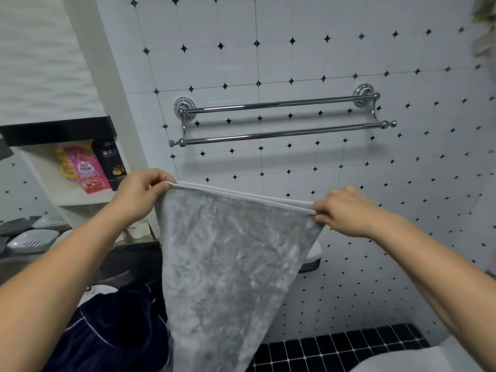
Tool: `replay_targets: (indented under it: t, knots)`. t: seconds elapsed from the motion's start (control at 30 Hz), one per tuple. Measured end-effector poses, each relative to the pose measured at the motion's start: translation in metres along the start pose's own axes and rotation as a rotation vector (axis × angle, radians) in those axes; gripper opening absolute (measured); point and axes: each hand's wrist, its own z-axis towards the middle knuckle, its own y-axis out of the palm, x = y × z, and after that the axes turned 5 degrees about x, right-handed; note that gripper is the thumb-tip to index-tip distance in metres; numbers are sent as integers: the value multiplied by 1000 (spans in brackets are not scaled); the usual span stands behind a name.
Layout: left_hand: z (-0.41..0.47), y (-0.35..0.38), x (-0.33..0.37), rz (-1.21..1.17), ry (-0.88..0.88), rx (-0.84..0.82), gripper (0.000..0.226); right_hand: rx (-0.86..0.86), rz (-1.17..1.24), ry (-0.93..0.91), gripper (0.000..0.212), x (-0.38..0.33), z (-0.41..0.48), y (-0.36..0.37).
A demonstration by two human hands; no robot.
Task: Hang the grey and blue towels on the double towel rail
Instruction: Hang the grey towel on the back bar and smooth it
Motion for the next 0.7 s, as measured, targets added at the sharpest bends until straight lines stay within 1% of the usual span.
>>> replay_targets:
  t: [0.03, 0.07, 0.1, 0.17, 0.2, 0.23, 0.27, 0.33, 0.37, 0.43, 0.47, 0.5, 0.57, 0.6, 0.63, 0.67, 0.7]
  knots:
    - [0, -2, -2, 81, 26, -7, 16, -19, -87, -4, 15, -1, 3, -7]
    - [-1, -3, -4, 140, 36, -9, 15, -24, -166, -8, 15, -2, 5, -12]
    - [-2, -4, -6, 175, 33, -7, 15, -16, -225, -17, 19, -4, 7, -17]
    - [-4, -4, -11, 145, 3, 5, 15, 19, -255, -36, 17, -6, 8, -27]
    - [-6, -3, -13, 103, -19, 15, 15, 33, -213, -48, 14, -6, 8, -32]
    - [-8, -1, -15, 67, -39, 25, 16, 29, -97, -35, 13, -6, 8, -35]
    - [-9, 1, -15, 37, -59, 41, 17, -10, 74, 3, 19, -7, 6, -38]
    - [-9, 5, -15, -31, -106, 63, 18, -156, 418, 92, 37, -12, 0, -44]
    - [-9, 8, -14, -73, -133, 57, 18, -228, 462, 99, 39, -15, -3, -45]
    - [-8, 14, -11, -159, -169, 29, 20, -323, 317, 121, 23, -17, -3, -39]
    - [-7, 18, -9, -196, -172, 14, 22, -309, 192, 166, 22, -17, -1, -36]
    - [-6, 22, -6, -232, -167, 2, 23, -236, 76, 243, 24, -17, 2, -35]
    - [-5, 32, 2, -289, -150, -23, 21, -16, -82, 453, 24, -12, 11, -33]
    - [-4, 37, 5, -304, -143, -29, 20, 55, -112, 518, 23, -10, 12, -33]
    - [-3, 41, 7, -306, -140, -19, 19, 77, -96, 538, 24, -8, 13, -34]
    - [-2, 43, 7, -300, -149, 3, 18, 28, -21, 502, 24, -6, 13, -36]
    - [0, 44, 5, -296, -171, 31, 18, -96, 111, 394, 27, -5, 10, -37]
